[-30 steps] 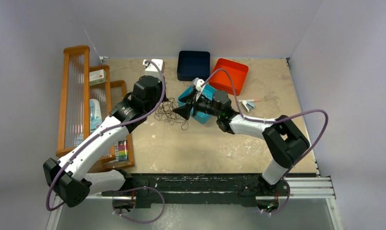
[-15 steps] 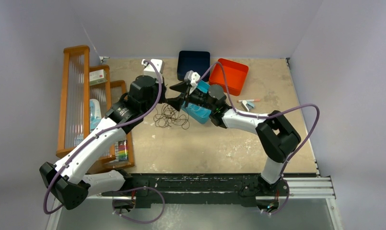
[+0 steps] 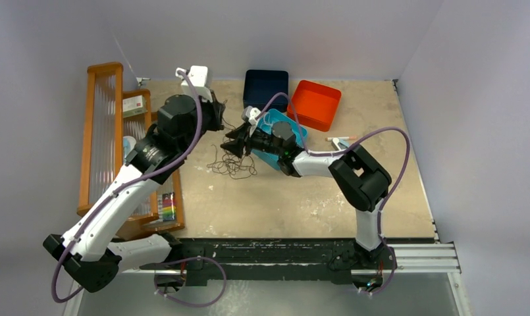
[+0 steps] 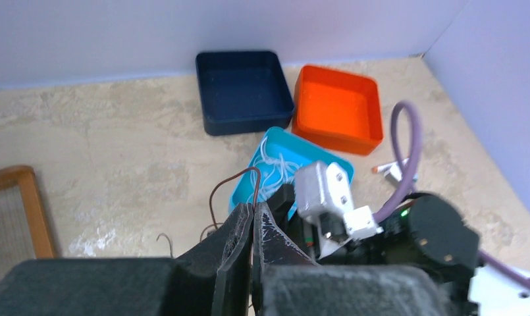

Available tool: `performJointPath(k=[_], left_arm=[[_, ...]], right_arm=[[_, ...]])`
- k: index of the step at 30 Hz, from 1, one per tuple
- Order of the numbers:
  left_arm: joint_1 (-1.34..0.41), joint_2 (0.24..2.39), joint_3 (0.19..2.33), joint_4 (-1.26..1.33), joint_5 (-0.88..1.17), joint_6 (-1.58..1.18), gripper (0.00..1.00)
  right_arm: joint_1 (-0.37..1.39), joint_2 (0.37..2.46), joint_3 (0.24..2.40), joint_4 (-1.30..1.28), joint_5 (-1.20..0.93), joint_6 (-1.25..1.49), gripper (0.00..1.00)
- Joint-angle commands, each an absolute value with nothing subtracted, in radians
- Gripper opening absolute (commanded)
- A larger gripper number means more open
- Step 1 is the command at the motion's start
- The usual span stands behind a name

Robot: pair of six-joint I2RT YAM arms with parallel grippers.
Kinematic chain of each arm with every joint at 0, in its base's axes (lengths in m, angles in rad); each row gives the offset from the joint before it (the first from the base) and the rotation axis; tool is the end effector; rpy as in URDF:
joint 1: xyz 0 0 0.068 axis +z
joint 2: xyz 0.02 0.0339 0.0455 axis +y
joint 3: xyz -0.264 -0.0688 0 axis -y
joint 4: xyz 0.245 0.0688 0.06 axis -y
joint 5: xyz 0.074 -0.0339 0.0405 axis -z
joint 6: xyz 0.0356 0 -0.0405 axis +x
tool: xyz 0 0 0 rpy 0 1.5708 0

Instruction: Untangle the cables

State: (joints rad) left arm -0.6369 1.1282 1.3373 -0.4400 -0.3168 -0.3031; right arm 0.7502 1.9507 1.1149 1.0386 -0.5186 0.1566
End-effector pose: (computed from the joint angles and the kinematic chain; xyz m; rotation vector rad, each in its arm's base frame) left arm 0.1988 -0.1333 0.4369 0.0741 1.8052 -0.3878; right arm 0.3022 0.3057 0.2383 -0.8538 1.2180 1.0972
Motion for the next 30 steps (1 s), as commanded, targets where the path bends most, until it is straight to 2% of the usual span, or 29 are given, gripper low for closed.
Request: performJointPath(k=[1,5,11,22,30], left_arm=[[-0.635,1.102,1.447,-0.383,-0.313,-0.309,0.0],[-0.635,1.125,1.535,-0.379,-0.329,-0.301,0.0],[-0.635,1.158,1.666,-0.374,-0.385,-0.287,0.0],[-0.635,1.215,1.853,-0.351,-0.463,-0.248,0.0],[-0.635,1.275,1.992,-0.334,-0.523,-0.183,0.0]], right_arm=[[0.764,1.944,1.096,1.128,-0.53,0.187,0.48],[0.772,1.95,1.048,1.166,-0.55,0.22,0.43],[0.783,1.951,0.976,1.201,-0.575,0.25,0.41],[0.788,1.953,0.835,1.215,-0.623,0.295,0.22],[0.793,1.919,0.808,1.07,-0.6,0.294,0.22]])
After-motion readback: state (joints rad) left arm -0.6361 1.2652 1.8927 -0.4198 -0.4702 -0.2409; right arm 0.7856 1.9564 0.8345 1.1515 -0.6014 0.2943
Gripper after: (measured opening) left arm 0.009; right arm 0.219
